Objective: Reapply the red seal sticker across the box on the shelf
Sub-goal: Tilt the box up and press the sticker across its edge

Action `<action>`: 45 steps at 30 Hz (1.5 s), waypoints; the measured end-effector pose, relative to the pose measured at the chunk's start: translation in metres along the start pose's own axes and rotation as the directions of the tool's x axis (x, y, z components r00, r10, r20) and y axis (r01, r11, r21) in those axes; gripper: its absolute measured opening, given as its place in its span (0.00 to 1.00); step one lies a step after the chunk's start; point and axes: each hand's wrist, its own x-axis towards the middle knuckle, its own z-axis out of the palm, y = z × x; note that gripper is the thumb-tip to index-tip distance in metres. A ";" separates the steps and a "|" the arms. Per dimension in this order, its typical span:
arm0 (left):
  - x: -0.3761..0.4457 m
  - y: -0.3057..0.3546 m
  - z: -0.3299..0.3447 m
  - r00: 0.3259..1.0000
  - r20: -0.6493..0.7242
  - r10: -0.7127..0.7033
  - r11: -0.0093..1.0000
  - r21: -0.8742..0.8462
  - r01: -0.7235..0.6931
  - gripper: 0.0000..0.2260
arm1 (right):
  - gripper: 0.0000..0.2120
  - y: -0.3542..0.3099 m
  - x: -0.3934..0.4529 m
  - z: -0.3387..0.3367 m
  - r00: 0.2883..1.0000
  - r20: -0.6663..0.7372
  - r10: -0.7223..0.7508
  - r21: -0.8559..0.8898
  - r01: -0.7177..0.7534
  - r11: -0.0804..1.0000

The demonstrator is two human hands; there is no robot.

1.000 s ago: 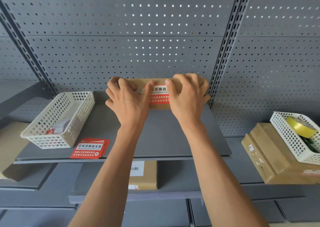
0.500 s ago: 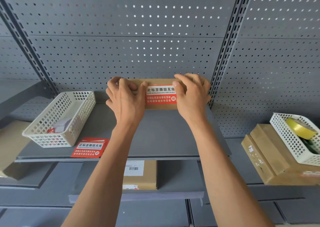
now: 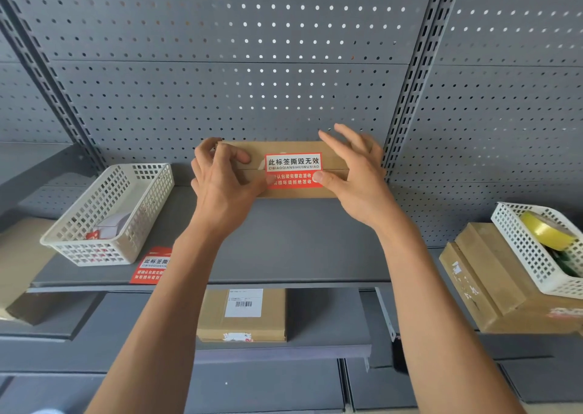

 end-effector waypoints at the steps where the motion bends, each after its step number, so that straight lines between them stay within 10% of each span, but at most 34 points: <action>1: 0.000 -0.001 0.000 1.000 0.006 0.002 1.000 -0.004 -0.002 0.21 | 0.32 0.001 -0.001 -0.001 1.000 0.014 -0.001 0.008 0.001 1.000; 12: -0.002 -0.005 -0.004 0.997 0.068 0.043 0.998 0.036 -0.046 0.32 | 0.43 0.000 -0.004 -0.012 0.982 0.186 0.015 0.016 -0.018 1.000; 20: -0.008 0.008 0.015 0.998 -0.062 0.000 0.993 0.117 0.007 0.39 | 0.49 -0.008 -0.001 0.013 0.998 -0.003 0.060 -0.212 -0.059 0.976; 45: -0.003 -0.005 -0.004 0.999 0.034 -0.005 0.997 -0.079 0.007 0.23 | 0.27 -0.007 -0.002 -0.017 0.978 0.203 0.041 0.089 -0.060 0.994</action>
